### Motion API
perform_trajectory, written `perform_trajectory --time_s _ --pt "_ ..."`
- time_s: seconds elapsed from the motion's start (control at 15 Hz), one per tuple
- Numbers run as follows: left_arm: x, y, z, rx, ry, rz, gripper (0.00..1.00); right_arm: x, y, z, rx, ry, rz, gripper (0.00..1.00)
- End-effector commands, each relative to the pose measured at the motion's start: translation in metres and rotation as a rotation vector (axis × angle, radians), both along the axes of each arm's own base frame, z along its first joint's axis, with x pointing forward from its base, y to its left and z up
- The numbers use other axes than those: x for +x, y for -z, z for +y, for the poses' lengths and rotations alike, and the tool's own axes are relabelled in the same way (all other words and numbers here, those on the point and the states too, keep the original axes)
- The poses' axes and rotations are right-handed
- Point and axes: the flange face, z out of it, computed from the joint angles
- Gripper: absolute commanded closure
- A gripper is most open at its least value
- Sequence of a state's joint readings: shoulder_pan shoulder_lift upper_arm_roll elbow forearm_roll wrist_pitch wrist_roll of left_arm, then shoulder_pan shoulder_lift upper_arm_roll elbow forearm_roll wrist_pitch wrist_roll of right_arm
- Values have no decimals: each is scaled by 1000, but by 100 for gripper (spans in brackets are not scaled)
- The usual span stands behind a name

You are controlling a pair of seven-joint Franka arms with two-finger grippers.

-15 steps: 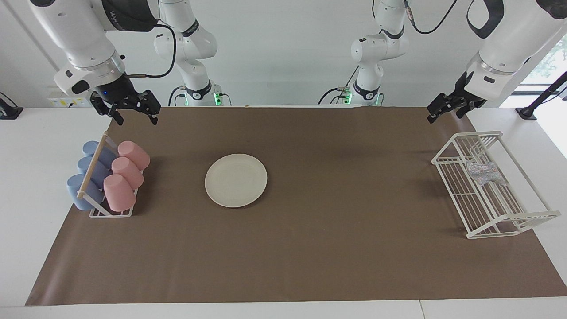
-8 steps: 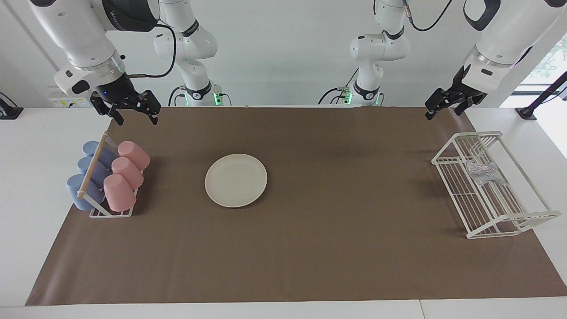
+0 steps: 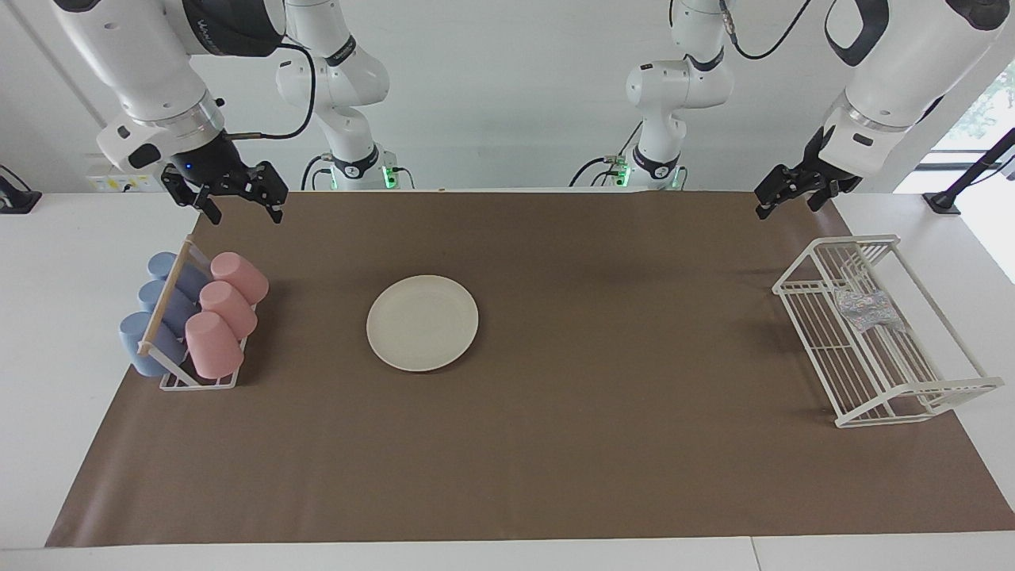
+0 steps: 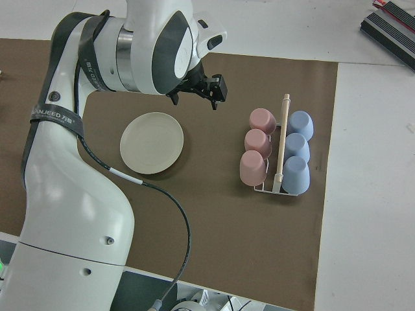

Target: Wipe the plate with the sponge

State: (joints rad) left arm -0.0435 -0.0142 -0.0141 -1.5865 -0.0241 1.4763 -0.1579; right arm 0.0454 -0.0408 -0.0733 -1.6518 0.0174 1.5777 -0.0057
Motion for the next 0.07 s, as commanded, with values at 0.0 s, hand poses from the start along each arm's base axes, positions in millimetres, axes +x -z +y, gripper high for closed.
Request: perform_trajectory --time_s 0.0 --pt "-2 -4 2 -13 -11 -14 0 0 0 1 -17 15 7 0"
